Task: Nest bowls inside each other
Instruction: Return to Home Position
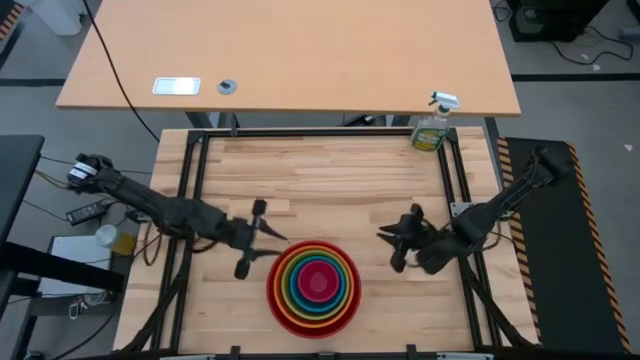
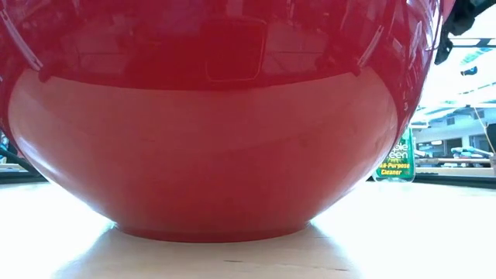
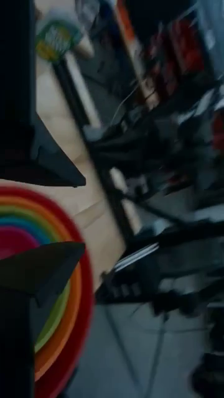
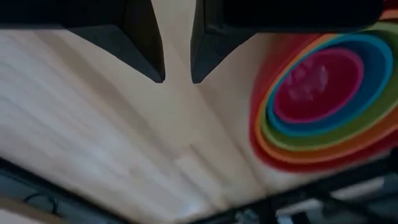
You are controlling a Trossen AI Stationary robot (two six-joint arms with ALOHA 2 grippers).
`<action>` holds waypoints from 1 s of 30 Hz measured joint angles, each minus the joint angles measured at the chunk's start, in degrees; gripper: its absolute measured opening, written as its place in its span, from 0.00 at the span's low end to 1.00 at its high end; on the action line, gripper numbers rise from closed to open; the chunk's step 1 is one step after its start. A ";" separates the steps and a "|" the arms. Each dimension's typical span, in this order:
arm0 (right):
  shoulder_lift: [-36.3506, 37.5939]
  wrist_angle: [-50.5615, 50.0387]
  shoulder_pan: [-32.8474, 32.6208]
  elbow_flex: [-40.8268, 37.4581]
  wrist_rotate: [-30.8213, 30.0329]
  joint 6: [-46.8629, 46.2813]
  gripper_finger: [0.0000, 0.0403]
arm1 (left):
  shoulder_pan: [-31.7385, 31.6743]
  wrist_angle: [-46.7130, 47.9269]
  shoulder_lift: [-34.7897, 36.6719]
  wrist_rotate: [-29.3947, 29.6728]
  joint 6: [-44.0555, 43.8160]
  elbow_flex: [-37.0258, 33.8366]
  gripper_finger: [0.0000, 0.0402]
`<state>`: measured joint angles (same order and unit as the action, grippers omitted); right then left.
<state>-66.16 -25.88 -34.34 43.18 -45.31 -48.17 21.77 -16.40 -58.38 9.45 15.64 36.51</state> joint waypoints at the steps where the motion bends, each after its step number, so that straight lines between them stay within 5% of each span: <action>1: 2.37 1.66 -0.03 -2.31 -1.17 0.46 0.22 | -0.58 -1.00 1.31 0.00 -0.02 -0.89 0.39; 8: 19.22 6.60 0.11 -14.93 -7.55 3.20 0.22 | -3.22 -1.41 9.81 4.51 -0.61 -7.03 0.39; 17: 39.61 7.49 4.60 -25.60 -4.43 6.00 0.21 | -7.92 -9.19 21.09 8.91 1.25 -17.06 0.39; 30: 56.23 12.80 22.41 -31.63 11.81 20.92 0.21 | -24.28 -0.27 31.61 -8.01 -4.01 -19.21 0.35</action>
<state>-9.93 -13.09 -11.93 11.55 -33.50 -27.24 -2.51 -16.67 -26.76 1.44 11.63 17.30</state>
